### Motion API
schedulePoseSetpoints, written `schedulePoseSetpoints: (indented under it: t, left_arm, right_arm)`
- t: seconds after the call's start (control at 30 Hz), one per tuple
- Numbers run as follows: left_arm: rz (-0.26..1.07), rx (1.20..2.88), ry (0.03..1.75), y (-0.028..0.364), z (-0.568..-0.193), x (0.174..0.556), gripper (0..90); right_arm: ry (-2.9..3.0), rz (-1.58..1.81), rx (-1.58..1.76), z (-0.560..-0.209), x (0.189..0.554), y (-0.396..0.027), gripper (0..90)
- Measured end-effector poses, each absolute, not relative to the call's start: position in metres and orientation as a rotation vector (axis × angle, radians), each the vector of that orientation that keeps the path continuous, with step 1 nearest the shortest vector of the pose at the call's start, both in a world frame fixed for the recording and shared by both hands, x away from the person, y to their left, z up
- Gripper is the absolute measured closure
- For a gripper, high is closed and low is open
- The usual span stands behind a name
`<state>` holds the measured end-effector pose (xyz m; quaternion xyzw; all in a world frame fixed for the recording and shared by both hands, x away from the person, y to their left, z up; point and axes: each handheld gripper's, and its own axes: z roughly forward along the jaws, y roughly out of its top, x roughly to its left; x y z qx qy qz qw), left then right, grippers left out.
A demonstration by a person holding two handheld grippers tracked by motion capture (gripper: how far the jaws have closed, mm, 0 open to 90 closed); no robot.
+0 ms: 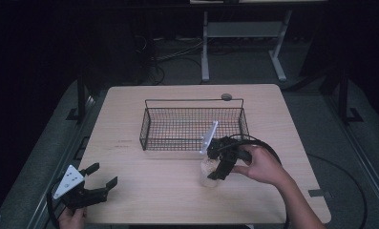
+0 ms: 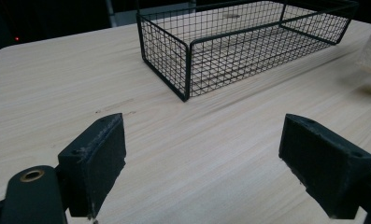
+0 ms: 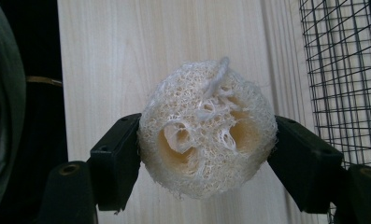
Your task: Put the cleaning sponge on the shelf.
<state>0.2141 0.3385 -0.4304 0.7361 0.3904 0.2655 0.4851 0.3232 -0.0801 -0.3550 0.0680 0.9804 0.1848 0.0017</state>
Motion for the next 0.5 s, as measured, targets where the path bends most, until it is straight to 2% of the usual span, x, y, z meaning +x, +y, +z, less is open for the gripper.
schedulePoseSetpoints:
  t: [0.5]
  left_arm:
    - [0.646, 1.792, 0.951, 0.339, -0.431, 0.214, 14.1]
  right_arm:
    - [3.071, 0.594, 0.215, -0.334, 0.338, -0.082, 27.8]
